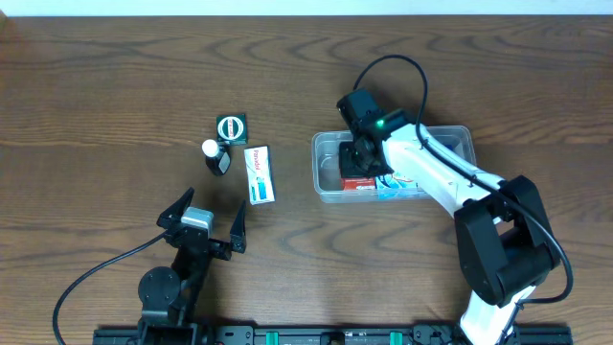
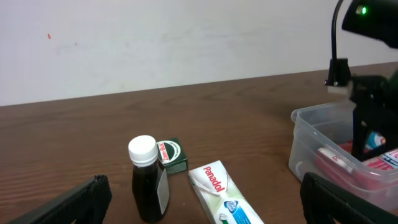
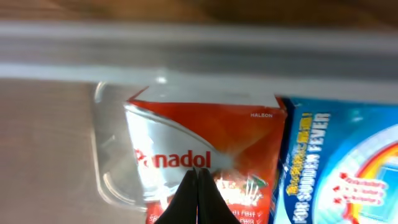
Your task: Pack container
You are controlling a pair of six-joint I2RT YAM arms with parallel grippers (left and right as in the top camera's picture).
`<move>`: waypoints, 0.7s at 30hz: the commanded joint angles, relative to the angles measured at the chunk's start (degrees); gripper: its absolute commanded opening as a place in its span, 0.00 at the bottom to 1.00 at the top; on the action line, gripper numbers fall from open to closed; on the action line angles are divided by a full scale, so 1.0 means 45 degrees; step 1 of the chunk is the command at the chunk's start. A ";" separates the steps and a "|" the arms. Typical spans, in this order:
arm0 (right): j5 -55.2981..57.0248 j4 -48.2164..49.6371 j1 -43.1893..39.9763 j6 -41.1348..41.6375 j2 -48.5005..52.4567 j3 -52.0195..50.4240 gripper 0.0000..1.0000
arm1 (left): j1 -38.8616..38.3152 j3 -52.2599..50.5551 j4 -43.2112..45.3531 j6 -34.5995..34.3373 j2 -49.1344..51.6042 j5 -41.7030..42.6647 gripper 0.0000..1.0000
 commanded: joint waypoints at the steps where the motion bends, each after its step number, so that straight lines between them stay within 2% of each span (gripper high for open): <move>1: -0.0073 -0.0627 -0.0325 -0.0792 -0.0583 0.1409 0.01 | 0.0097 -0.0194 -0.0476 0.0087 -0.0087 0.0214 0.98; 8: 0.1695 -0.3060 -0.1836 -0.1098 -0.2025 0.3303 0.01 | 0.0097 -0.0194 -0.0476 0.0087 -0.0087 0.0214 0.98; 18: 0.2074 -0.5882 -0.6091 -0.2633 -0.3453 0.3347 0.02 | 0.0097 -0.0194 -0.0476 0.0087 -0.0087 0.0214 0.98; 20: 0.2069 -0.6203 -0.6926 -0.2671 -0.3434 0.3293 0.06 | 0.0097 -0.0194 -0.0476 0.0087 -0.0087 0.0214 0.98; 21: 0.2064 -0.6256 -0.7349 -0.2671 -0.3419 0.3245 0.11 | 0.0097 -0.0194 -0.0476 0.0087 -0.0087 0.0214 0.98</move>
